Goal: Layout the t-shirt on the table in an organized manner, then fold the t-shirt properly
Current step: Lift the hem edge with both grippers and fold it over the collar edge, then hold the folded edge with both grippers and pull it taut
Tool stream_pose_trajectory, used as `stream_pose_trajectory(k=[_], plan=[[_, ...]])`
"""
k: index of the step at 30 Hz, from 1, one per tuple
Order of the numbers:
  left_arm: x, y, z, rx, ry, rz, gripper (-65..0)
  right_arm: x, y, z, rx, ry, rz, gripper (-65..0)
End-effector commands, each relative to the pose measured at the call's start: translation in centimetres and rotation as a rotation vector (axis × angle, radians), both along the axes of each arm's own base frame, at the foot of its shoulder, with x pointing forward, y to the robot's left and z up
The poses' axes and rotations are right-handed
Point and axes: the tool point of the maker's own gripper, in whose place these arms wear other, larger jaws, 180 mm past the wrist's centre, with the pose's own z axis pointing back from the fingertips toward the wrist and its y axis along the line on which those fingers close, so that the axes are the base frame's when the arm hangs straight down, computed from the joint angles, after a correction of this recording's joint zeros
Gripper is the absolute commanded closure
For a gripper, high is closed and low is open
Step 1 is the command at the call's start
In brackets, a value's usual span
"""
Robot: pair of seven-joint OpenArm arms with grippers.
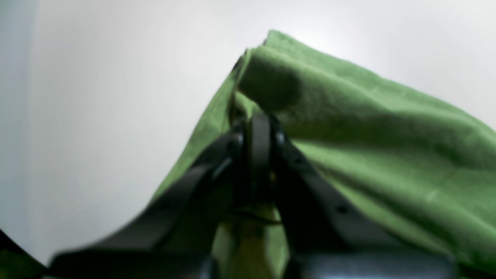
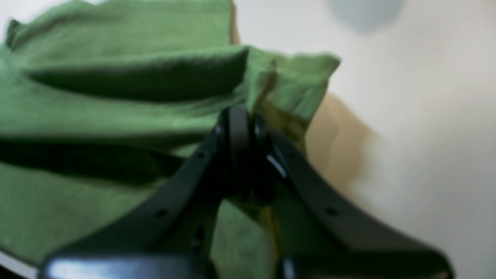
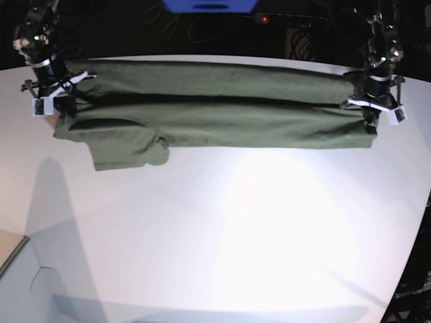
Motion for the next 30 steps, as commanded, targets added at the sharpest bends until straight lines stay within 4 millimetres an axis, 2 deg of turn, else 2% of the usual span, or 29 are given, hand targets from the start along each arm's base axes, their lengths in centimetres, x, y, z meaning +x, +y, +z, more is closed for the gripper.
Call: stream_pose_trajectory(k=[1,6,10,16,24,28,30], plan=[[1.0,0.8,1.8,0.036,-0.055,0.0,-0.3,0.5,-0.6,1.1,-0.005,-0.055,-0.005,0.0],[1.9,0.4,4.1,0.051,-0.113,-0.019,-0.3,-0.8,-0.9,-1.8,0.046,-0.01,-0.04,0.0],[2.1,1.7,6.3,0.078,-0.163,0.012,-0.3,-0.8,-1.1,-3.0,0.072,-0.002,-0.06,0.0],[0.7,2.2,5.5,0.084,-0.128,0.021,-0.3,-1.0,-1.1,-3.4,0.078,0.008,-0.063,0.0],[-1.4,1.5,4.1,0.068,-0.079,0.021,-0.3,-0.3,-1.0,-3.1,0.079,-0.004,-0.059,0.0],[-2.1,1.8,3.8,0.073,-0.063,0.023,-0.3,-0.3,-0.8,-3.2,0.083,-0.004,-0.06,0.0],[-1.8,1.7,4.3,0.077,-0.074,0.017,-0.3,0.1,-0.8,-3.0,0.084,-0.01,-0.058,0.0]])
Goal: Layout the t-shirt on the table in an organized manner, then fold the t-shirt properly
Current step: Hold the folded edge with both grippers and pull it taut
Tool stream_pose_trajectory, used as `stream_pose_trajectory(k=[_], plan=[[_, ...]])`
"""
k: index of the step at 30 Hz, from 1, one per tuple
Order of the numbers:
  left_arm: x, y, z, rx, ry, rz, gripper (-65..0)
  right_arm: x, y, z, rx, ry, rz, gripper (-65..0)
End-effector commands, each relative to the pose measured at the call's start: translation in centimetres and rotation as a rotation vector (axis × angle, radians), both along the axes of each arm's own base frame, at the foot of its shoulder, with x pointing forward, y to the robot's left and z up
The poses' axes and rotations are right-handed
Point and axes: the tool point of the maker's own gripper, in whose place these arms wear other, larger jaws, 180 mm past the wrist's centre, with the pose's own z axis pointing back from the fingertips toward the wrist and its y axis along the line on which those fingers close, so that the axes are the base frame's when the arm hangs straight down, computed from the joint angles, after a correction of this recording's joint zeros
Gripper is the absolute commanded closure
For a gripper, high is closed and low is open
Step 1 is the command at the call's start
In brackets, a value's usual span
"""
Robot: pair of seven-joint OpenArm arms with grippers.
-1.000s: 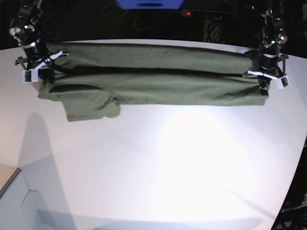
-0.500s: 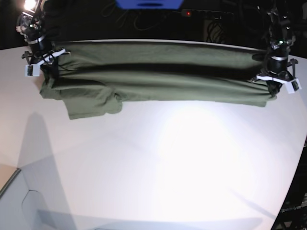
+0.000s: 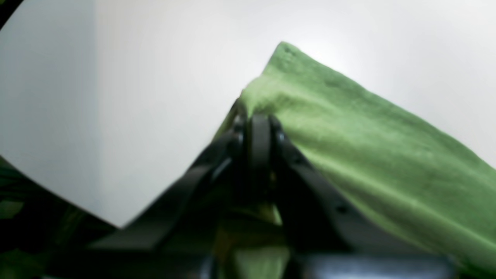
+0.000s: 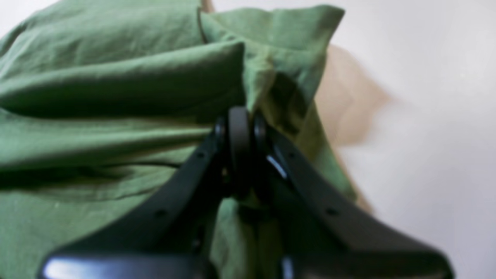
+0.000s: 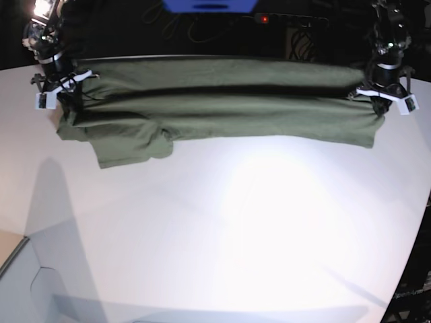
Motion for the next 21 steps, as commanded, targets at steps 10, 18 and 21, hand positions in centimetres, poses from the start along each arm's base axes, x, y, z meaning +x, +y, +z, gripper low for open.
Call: stream_pose_trajectory(k=[10,18,21], plan=[[2.3,-1.3,6.5,0.066,-0.17,-0.066,-0.3,0.6,0.6,0.2,-0.004,-0.006,0.026,0.0],[0.6,-1.5,5.7,0.065,-0.128,-0.071,-0.3,0.6,0.6,0.2,-0.004,-0.006,0.026,0.0],[-0.1,-1.5,5.3,0.064,-0.108,-0.072,-0.3,0.7,0.6,0.3,-0.004,-0.008,0.026,0.0]])
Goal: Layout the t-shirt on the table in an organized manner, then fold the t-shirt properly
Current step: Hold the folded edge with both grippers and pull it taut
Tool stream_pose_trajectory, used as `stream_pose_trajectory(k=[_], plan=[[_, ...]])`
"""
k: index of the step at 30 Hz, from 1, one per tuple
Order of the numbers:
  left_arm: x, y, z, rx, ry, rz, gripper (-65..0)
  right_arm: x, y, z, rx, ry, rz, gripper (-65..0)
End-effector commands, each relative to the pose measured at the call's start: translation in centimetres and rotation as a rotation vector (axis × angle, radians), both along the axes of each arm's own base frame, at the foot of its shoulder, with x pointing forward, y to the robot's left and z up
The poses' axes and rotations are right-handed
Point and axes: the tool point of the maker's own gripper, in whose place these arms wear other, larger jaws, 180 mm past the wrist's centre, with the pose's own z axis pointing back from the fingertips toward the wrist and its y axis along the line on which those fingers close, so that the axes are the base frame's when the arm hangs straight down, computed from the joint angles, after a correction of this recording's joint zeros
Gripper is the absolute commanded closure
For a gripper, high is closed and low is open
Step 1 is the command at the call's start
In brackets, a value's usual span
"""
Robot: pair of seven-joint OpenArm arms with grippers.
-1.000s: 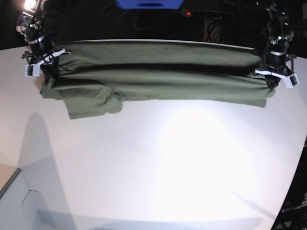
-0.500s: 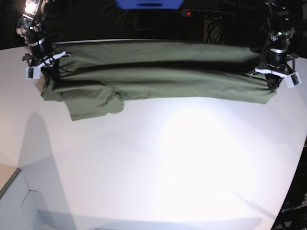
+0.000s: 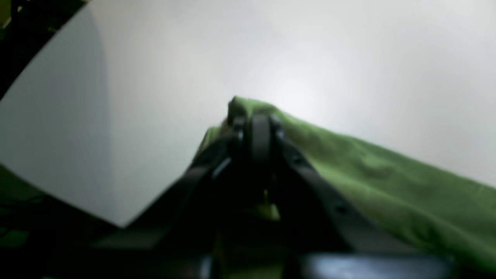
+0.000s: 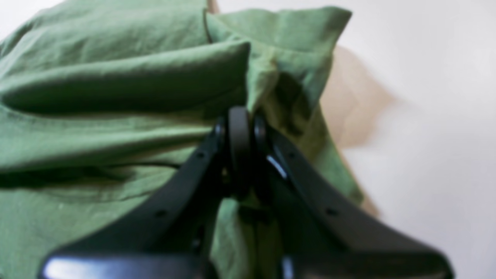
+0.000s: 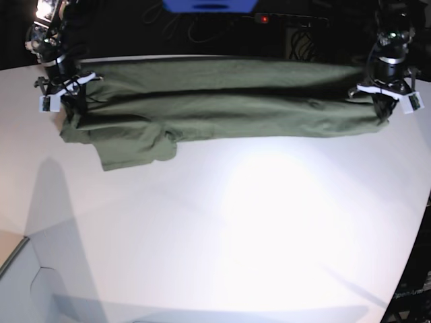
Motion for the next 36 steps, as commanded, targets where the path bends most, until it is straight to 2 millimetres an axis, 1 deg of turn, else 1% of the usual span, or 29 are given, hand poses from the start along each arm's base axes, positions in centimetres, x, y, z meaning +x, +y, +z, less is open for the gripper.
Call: stream_pose_trajectory(k=[1,2,6,12,15,17,19,20,23,28,33,36], plan=[[0.1,0.1,1.0,0.018,-0.034,-0.004,-0.3,0.5,-0.4,0.6,-0.016,-0.015,0.004,0.0],[-0.2,-0.1,0.8,0.01,-0.03,0.001,-0.3,0.8,-0.4,0.8,-0.016,-0.023,0.003,0.0],[-1.0,-0.2,-0.2,0.0,0.001,0.011,-0.3,1.0,-0.4,0.8,-0.015,-0.028,0.003,0.0],[-2.7,0.7,-3.3,-0.018,0.084,0.046,-0.3,1.0,-0.4,0.8,-0.015,-0.028,0.003,-0.2],[-3.8,1.2,-5.2,-0.03,0.134,0.068,-0.3,1.1,-0.4,0.9,-0.015,-0.029,0.003,-0.3],[-4.0,1.5,-6.1,-0.038,0.155,0.081,-0.3,1.1,-0.4,0.9,-0.015,-0.031,0.003,-0.4],[-4.5,1.8,-7.2,-0.046,0.18,0.097,-0.3,1.7,-0.3,1.1,-0.015,-0.041,0.005,-0.4],[-4.7,2.0,-7.7,-0.05,0.192,0.104,-0.3,1.5,-0.3,0.8,-0.012,-0.028,0.004,-0.4],[-4.8,2.3,-8.8,-0.061,0.212,0.121,-0.3,1.4,-0.3,0.0,-0.007,0.016,0.005,-0.5],[-4.6,2.6,-9.8,-0.071,0.225,0.137,-0.3,1.4,-0.3,-0.3,-0.008,0.038,0.01,-0.5],[-2.9,3.0,-10.5,-0.089,0.213,0.158,-0.3,1.4,-0.3,-0.3,-0.008,0.038,0.01,-0.5],[-1.3,2.8,-11.2,-0.114,0.207,0.168,-0.3,1.4,-0.3,-0.3,-0.008,0.035,0.009,-0.5]])
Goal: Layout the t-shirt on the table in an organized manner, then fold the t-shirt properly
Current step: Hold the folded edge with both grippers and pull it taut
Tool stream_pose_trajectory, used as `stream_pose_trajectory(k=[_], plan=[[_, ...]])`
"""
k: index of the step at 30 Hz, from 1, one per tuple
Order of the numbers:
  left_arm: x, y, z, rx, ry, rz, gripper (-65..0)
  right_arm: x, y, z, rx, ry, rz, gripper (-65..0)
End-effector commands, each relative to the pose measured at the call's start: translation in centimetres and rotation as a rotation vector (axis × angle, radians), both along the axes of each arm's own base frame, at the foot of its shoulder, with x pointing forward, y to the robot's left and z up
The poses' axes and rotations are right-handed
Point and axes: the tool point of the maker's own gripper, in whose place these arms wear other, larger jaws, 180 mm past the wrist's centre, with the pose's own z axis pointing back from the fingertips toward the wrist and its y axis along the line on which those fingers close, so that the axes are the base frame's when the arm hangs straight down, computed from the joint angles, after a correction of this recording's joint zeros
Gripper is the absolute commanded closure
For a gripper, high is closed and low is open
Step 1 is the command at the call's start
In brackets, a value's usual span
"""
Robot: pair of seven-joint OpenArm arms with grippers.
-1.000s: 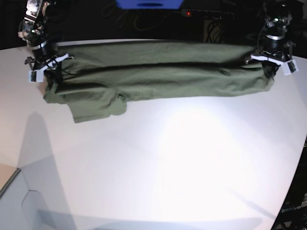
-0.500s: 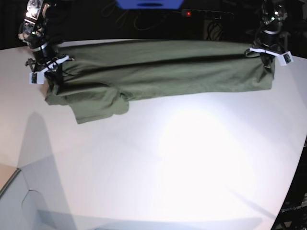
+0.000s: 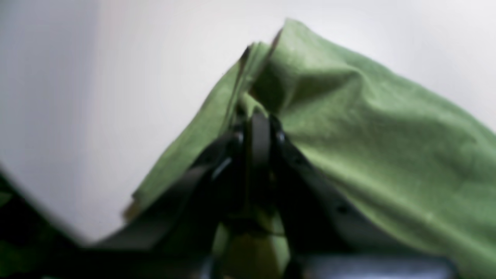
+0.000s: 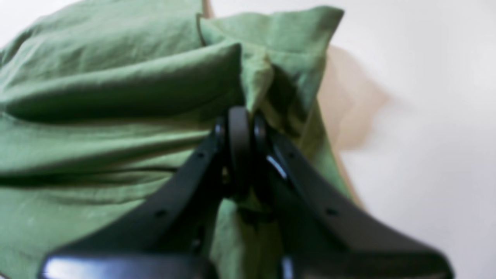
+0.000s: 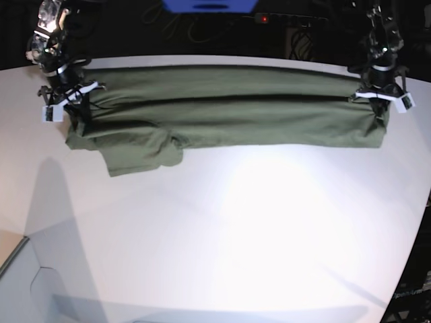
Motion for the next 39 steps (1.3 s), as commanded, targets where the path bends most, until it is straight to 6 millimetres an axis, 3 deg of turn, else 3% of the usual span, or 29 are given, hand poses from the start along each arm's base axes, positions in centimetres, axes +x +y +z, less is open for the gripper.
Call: stream_pose_trajectory(k=[1,7,12,15,20,24,26,29,34,39], plan=[[-1.6,-1.1,-3.0,-0.057,0.142,-0.006,-0.3,-0.2,-0.7,-0.1,-0.029,0.022,0.003,-0.5],[1.8,-3.9,-4.4,-0.099,0.143,-0.071,-0.3,-0.2,-1.2,0.0,-0.037,0.024,-0.007,-0.5],[4.7,-6.3,-4.0,-0.113,0.115,-0.136,-0.3,-0.3,-2.0,0.2,-0.055,0.028,-0.01,-0.5],[5.3,-6.6,-3.7,-0.113,0.105,-0.143,-0.3,-0.9,-3.2,-0.3,-0.055,0.043,-0.045,-1.5],[5.0,-6.0,-3.6,-0.105,0.108,-0.14,-0.3,-0.1,-4.7,-0.3,-0.067,0.044,-0.058,-11.8],[3.0,-5.4,-4.4,-0.091,0.149,-0.144,-0.3,0.7,-5.8,-0.5,-0.073,0.049,-0.063,-19.8],[3.0,-5.7,-4.2,-0.091,0.146,-0.15,-0.3,1.2,-6.4,-0.3,-0.08,0.044,-0.065,-21.7],[2.5,-6.0,-3.9,-0.09,0.139,-0.158,-0.3,1.6,-6.4,1.2,-0.106,0.01,-0.054,-23.7],[2.6,-6.1,-3.2,-0.085,0.124,-0.166,-0.3,0.3,-7.0,2.9,-0.15,0.007,-0.071,-28.9],[1.7,-6.1,-3.6,-0.085,0.14,-0.165,-0.3,0.0,-8.6,4.1,-0.182,0.015,-0.108,-33.2]])
